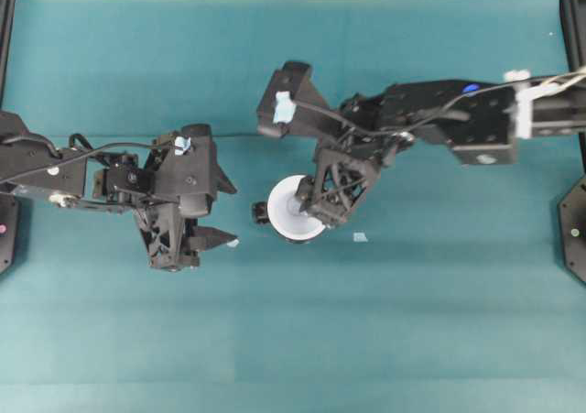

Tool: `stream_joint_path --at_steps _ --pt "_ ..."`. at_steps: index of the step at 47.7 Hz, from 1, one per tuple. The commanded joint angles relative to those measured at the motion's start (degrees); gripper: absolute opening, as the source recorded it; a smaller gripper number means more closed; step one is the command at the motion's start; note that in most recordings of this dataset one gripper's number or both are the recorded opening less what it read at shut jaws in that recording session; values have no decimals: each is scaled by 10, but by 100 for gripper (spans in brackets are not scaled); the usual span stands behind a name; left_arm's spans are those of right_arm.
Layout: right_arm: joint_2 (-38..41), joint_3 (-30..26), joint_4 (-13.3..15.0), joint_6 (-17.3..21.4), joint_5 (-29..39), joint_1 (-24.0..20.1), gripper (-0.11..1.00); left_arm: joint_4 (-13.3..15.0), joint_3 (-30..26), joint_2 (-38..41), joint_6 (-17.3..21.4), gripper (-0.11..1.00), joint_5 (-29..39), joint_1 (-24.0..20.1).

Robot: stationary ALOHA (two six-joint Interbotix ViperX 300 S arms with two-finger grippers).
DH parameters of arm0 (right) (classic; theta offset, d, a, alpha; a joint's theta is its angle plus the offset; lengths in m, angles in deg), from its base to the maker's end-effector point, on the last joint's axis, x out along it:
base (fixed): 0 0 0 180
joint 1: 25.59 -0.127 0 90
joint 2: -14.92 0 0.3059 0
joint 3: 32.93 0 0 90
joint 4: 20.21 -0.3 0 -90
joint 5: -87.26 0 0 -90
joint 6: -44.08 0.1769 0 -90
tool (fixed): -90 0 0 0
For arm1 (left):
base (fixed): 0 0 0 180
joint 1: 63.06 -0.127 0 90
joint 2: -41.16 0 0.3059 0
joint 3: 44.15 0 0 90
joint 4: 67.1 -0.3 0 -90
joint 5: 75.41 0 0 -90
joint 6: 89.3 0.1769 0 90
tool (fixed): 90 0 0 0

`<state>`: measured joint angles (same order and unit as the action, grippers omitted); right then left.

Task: Put a paper cup into the cup holder on your left arm.
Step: 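Open the right gripper and raise it away from the cup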

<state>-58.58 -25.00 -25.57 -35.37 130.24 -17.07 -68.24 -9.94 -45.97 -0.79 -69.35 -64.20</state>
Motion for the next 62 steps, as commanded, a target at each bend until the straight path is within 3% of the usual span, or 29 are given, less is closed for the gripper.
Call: stream_joint_path --at_steps 1,21,44,62 --pt "-31 4 2 4 -3 1 84 -1 -8 0 0 86 -5 -1" --pt "-103 80 2 -2 -75 -8 84 0 -7 0 0 86 -4 -1" --pt "-143 118 2 -4 -83 -18 84 0 -7 0 1 86 -5 -1" --pt "-160 134 2 -47 -83 -37 84 -1 -7 0 1 86 -5 -1"
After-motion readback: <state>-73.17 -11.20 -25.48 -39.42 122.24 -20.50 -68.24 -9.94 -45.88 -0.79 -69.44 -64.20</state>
